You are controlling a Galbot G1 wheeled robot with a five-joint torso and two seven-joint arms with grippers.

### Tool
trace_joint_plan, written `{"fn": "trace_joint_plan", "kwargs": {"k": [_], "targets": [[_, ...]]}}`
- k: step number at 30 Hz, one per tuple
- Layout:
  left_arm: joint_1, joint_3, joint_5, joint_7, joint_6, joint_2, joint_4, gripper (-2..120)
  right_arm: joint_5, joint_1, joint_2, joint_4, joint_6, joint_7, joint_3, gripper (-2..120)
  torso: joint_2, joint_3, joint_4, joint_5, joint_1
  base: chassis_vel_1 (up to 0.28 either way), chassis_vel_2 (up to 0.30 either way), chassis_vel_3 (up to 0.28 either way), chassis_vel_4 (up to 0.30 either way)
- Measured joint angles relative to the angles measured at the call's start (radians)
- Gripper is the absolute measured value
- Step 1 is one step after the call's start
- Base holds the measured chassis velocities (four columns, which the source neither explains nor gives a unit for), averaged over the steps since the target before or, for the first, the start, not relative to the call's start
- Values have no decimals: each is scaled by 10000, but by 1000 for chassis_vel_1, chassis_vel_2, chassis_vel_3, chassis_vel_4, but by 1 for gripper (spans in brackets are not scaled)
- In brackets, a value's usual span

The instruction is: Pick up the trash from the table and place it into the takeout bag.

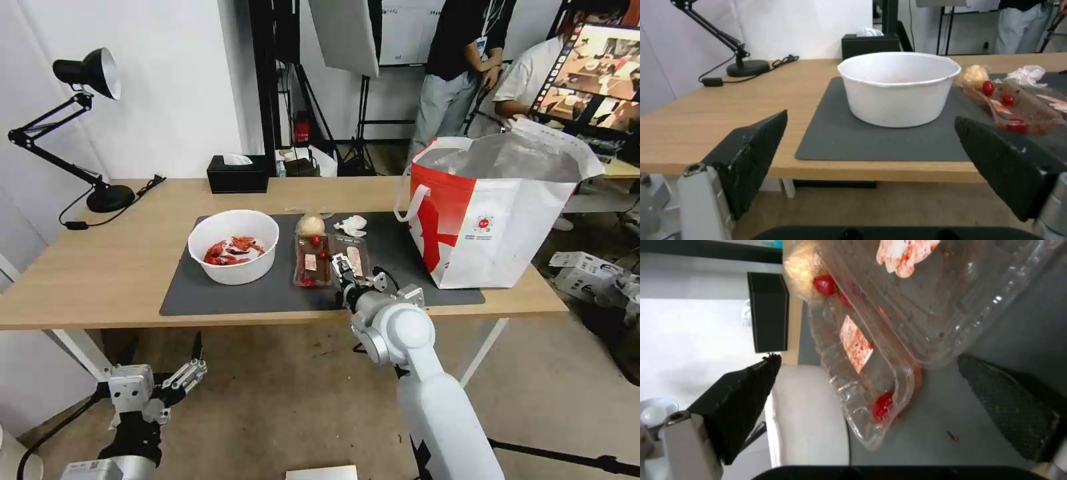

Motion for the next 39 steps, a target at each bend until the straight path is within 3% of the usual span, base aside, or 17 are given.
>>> {"fn": "trace_joint_plan", "kwargs": {"k": [11, 21, 39], "targets": [[-41, -64, -73, 0, 1, 107, 0, 100, -202, 179, 196, -361, 7, -62, 143, 100, 3, -3, 1, 0, -3, 0, 0, 0, 0], [-107, -194, -212, 0, 4, 177, 0, 100, -1616, 248, 163, -742, -101, -807, -184, 100, 1, -1, 2, 0, -2, 0, 0, 0, 0], [-131, -93, -214, 3, 32, 6, 0, 100, -8150, -161, -1058, -997, -863, -4454, -2119, 100, -3, 1, -1, 1, 2, 0, 0, 0, 0]]}}
